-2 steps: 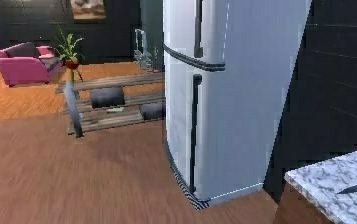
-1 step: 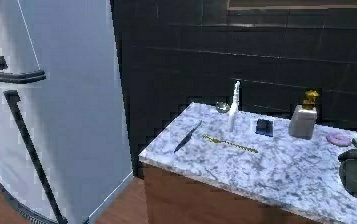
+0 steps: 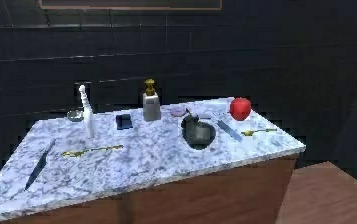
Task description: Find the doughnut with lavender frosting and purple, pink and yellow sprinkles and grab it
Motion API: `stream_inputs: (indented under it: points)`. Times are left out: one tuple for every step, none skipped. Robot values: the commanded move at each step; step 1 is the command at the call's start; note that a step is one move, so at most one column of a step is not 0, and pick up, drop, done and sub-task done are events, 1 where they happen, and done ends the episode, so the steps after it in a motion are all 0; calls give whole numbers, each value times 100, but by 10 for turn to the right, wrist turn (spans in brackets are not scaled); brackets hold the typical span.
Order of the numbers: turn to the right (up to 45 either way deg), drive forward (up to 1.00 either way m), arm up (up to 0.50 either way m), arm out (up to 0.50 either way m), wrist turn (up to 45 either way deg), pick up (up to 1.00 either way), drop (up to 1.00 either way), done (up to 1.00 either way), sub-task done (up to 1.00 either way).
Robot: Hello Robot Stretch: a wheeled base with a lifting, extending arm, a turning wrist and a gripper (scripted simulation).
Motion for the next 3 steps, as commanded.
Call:
stream_inputs:
  points:
    - [0, 30, 0, 0, 0, 0, 0, 0, 0]
    - [-450, 0, 0, 0, 0, 0, 0, 0, 0]
    - [-390, 0, 0, 0, 0, 0, 0, 0, 0]
